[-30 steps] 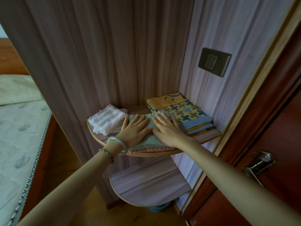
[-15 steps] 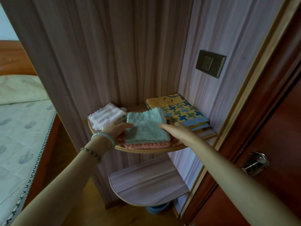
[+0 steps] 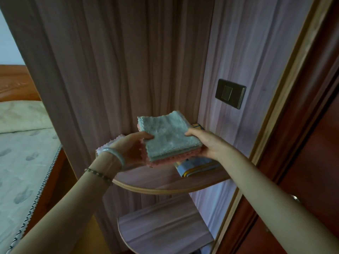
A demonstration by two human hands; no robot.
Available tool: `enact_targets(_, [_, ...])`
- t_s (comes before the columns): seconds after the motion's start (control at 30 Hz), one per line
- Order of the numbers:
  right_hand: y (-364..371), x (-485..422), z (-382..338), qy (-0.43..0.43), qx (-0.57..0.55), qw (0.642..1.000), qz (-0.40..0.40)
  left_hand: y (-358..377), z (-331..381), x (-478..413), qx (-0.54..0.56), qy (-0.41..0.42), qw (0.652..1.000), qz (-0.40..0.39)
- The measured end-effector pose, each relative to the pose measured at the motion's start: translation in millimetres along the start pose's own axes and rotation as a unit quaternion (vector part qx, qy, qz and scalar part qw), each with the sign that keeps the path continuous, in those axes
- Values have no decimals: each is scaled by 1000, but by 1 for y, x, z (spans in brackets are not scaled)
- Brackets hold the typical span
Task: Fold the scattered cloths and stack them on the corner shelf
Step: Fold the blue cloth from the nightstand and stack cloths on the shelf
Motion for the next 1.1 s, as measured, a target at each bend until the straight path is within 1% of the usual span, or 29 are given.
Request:
enact_targets(0.1, [-30,-17,-36,-70,64,993,74,12,16,-34,-26,9,1000,1])
enact_targets(0.17, [-54,-34,-48,-92,90,984,122,16,22,-64,-38,3,999,19])
enact_targets(0.27, [-85,-59,-61,-129,141,961,198,22,28,-110,-60,-11,998,26])
enact_targets(0.33, [-94,-74,-68,-160,205,940,220,20,26,-139,-76,-22,996,38])
enact_targets(0.4, [-96,-84,-74,-196,306,900,242,23,26,-159,-72,-23,996,46])
enact_targets(0.47, [-95,-89,-78,-228,410,837,282,26,23,-177,-69,-25,996,54])
enact_targets(0.53, [-92,-96,-75,-246,481,789,293,27,16,-188,-81,-22,994,70])
enact_targets(0.57, [-90,-100,-73,-249,511,770,289,25,14,-194,-106,-15,991,83])
enact_targets(0.63, [-84,-103,-68,-260,590,708,288,20,9,-206,-166,9,980,110])
enact_targets(0.67, [-82,-108,-64,-261,623,684,276,18,8,-211,-195,23,973,120])
enact_targets(0.7, [-81,-112,-60,-259,648,665,265,14,4,-222,-217,38,966,131])
enact_targets(0.73, [-82,-118,-57,-257,655,661,260,7,0,-236,-248,54,956,146])
enact_targets(0.77, [-80,-123,-57,-261,665,649,262,7,3,-237,-286,62,942,162])
enact_targets(0.8, [-76,-126,-60,-269,678,630,267,9,9,-230,-323,64,927,179])
enact_targets(0.83, [-72,-128,-64,-276,686,618,266,8,15,-226,-358,70,910,199])
enact_targets(0.87, [-63,-128,-69,-290,692,610,255,7,26,-218,-408,87,880,228])
enact_targets(0.9, [-56,-129,-73,-302,697,606,235,8,42,-209,-485,124,822,272])
enact_targets(0.93, [-46,-128,-76,-317,708,597,205,12,59,-198,-557,176,751,308])
enact_targets(0.97, [-36,-127,-77,-326,722,587,167,20,71,-192,-595,253,695,316])
enact_targets(1.0, [-30,-126,-74,-342,731,576,134,31,74,-187,-636,307,645,293])
enact_targets(1.03, [-29,-128,-70,-333,738,576,113,41,75,-186,-674,338,601,263])
enact_targets(1.1, [-42,-142,-53,-274,756,587,93,49,59,-196,-744,353,532,197])
Point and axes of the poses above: each hand's wrist, its own x-axis away from the middle knuckle, its own y-axis out of the palm, z = x × y, the point moved 8 cm from there along -x, towards the middle knuckle, and after that the axes turned 15 degrees about -x, right-handed, at the moved point
